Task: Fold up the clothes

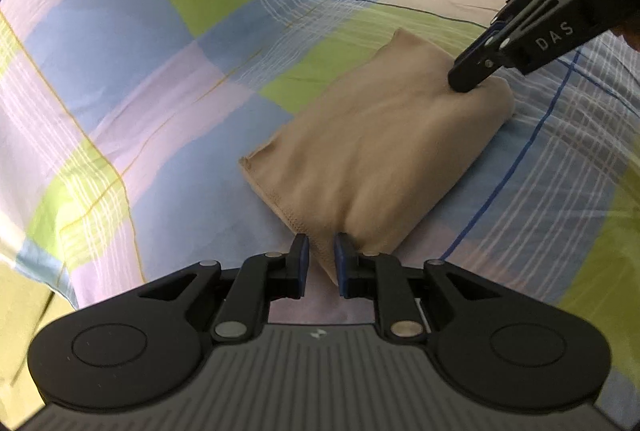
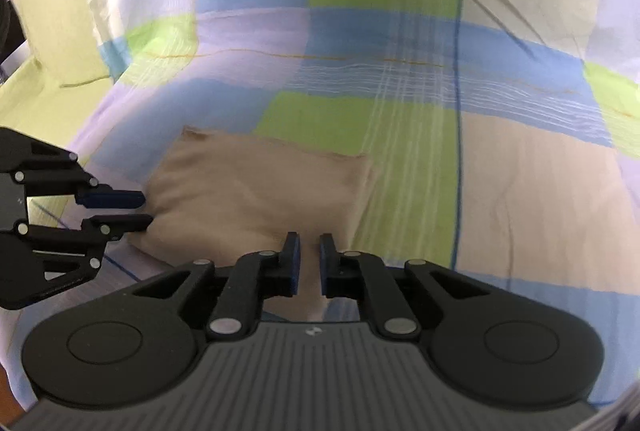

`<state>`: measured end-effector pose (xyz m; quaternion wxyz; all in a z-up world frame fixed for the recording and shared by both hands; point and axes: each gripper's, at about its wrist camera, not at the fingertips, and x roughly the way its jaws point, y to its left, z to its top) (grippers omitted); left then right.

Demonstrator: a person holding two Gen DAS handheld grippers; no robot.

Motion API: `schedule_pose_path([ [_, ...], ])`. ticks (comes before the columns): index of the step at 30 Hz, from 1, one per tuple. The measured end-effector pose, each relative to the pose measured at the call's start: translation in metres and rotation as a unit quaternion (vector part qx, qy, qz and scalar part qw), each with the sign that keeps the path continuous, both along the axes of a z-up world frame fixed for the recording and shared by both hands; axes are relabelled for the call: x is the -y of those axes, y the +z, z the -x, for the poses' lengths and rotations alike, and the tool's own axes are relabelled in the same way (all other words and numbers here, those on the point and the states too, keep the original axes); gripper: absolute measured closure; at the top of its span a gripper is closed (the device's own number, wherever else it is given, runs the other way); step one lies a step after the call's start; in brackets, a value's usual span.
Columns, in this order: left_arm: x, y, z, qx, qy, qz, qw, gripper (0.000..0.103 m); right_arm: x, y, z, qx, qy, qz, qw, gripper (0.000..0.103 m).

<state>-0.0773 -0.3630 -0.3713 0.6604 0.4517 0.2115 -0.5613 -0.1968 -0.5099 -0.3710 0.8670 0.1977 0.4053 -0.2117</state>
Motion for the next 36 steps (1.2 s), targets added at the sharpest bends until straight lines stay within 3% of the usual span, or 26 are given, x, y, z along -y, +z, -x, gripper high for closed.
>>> schedule_pose_path([
  [3, -0.001, 0.019, -0.006, 0.012, -0.001, 0.027, 0.9996, 0.081, 0.005, 0.008, 0.01, 0.001, -0.017, -0.002, 1.0, 0.094],
  [6, 0.005, 0.032, -0.013, -0.001, -0.003, 0.053, 0.9986, 0.081, 0.012, 0.021, 0.016, 0.038, -0.025, 0.003, 0.999, 0.093],
  [10, 0.027, 0.021, -0.019, -0.017, -0.014, 0.042, 0.9989, 0.081, 0.02, 0.021, -0.003, 0.067, -0.002, 0.01, 0.998, 0.093],
  [13, 0.04, 0.003, -0.024, -0.026, -0.005, 0.031, 0.9992, 0.081, 0.025, 0.004, -0.02, 0.049, 0.027, 0.01, 0.998, 0.096],
  [16, 0.045, 0.007, -0.025, -0.027, -0.001, 0.036, 0.999, 0.081, 0.033, -0.012, -0.022, 0.011, 0.012, 0.02, 1.0, 0.097],
  [19, 0.043, 0.018, -0.027, -0.026, 0.002, 0.052, 0.9983, 0.081, 0.038, -0.009, -0.014, -0.001, -0.021, 0.018, 1.0, 0.088],
  [22, 0.05, 0.019, -0.031, -0.025, 0.004, 0.059, 0.9979, 0.081, 0.039, 0.005, -0.007, 0.034, -0.038, 0.017, 0.999, 0.087],
  [25, 0.063, 0.009, -0.037, -0.033, 0.01, 0.047, 0.9983, 0.08, 0.035, 0.009, -0.016, 0.071, -0.013, 0.012, 0.997, 0.087],
  [29, 0.074, 0.006, -0.048, -0.051, 0.054, 0.031, 0.9967, 0.078, 0.033, -0.013, -0.033, 0.012, 0.002, 0.006, 1.0, 0.091],
  [33, 0.088, 0.019, -0.054, -0.052, 0.138, -0.003, 0.9891, 0.076, 0.037, -0.003, -0.009, 0.033, -0.065, -0.01, 0.997, 0.089],
  [36, 0.093, 0.031, -0.058, -0.075, 0.195, -0.037, 0.9772, 0.069, 0.034, 0.011, 0.013, 0.047, -0.105, -0.02, 0.993, 0.084],
])
